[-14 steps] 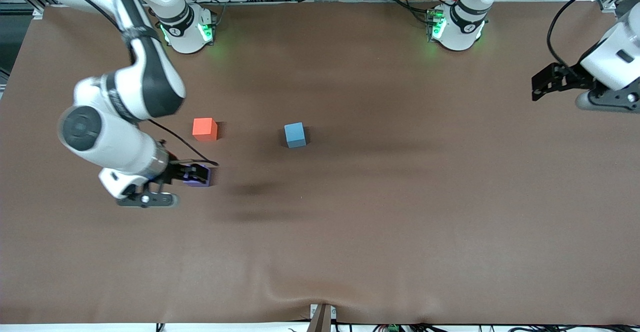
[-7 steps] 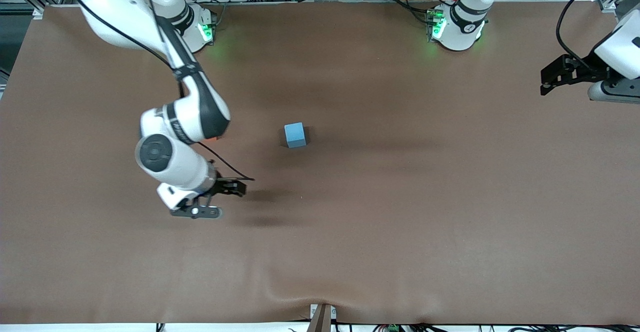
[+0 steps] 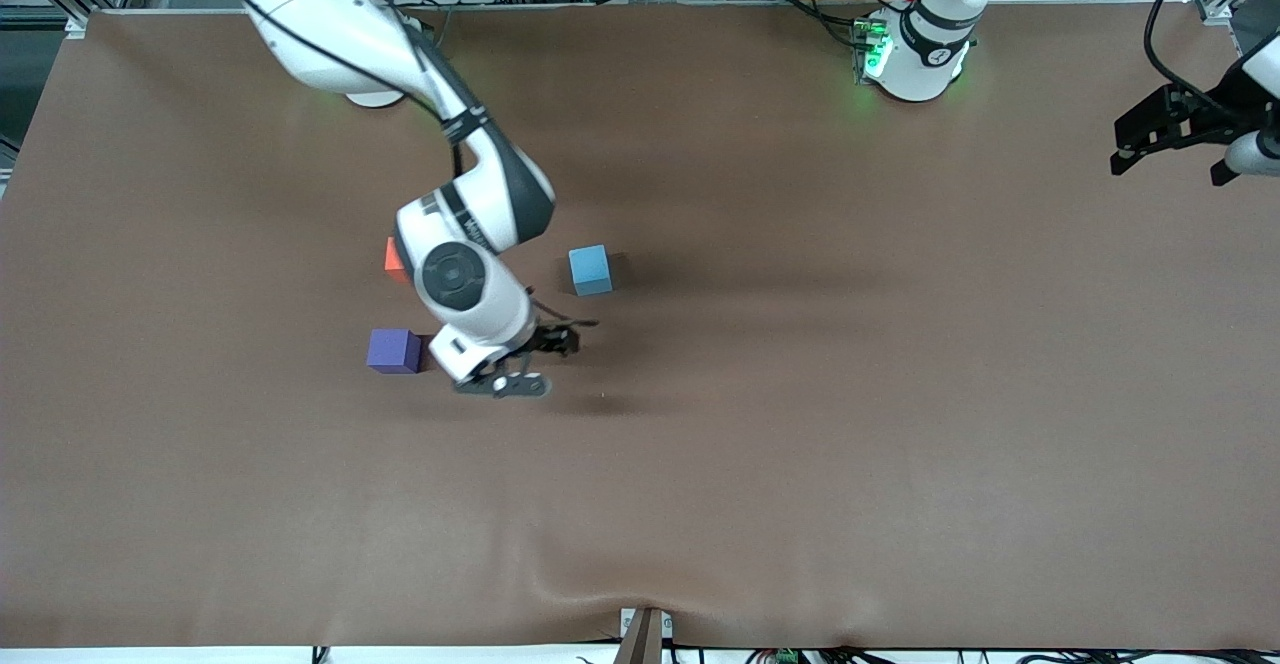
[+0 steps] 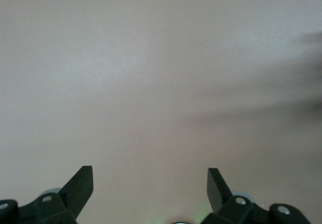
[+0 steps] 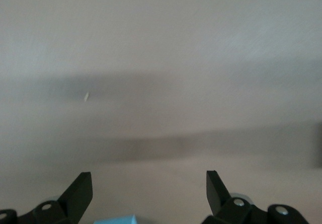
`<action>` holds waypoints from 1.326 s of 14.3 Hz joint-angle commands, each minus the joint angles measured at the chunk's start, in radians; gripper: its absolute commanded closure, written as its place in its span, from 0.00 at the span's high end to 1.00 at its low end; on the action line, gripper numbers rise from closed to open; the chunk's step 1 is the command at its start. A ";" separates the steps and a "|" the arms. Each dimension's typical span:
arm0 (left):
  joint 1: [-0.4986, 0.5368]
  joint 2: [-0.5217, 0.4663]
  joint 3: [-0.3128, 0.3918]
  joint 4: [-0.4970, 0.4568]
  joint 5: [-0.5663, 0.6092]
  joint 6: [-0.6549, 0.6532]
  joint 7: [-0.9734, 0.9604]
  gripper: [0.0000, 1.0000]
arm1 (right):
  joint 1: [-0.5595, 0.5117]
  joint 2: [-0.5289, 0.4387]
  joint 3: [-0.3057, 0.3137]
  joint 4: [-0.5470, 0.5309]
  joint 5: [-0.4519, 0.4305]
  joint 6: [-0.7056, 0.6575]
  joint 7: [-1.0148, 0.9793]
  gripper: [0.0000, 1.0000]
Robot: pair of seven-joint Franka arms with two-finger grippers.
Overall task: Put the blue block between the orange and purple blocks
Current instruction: 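Reach the right gripper over to the blue block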
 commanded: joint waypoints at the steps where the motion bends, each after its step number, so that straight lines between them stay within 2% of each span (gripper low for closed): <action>1: 0.001 -0.006 -0.008 -0.008 -0.014 -0.019 0.011 1.00 | 0.071 -0.010 -0.009 -0.001 0.012 -0.072 0.012 1.00; 5: 0.003 0.000 -0.013 -0.013 -0.015 -0.020 -0.011 1.00 | 0.128 -0.025 -0.009 -0.050 0.012 -0.080 0.024 1.00; 7: 0.006 0.000 -0.011 -0.016 -0.015 -0.020 -0.009 1.00 | 0.131 -0.056 -0.009 -0.109 0.012 -0.066 0.020 1.00; 11: 0.044 0.018 -0.004 -0.008 -0.018 -0.020 0.009 1.00 | 0.145 -0.099 -0.007 -0.269 0.012 0.131 0.012 1.00; 19: 0.043 0.023 -0.004 -0.007 -0.018 -0.019 0.008 1.00 | 0.211 -0.115 0.000 -0.303 0.012 0.181 0.026 1.00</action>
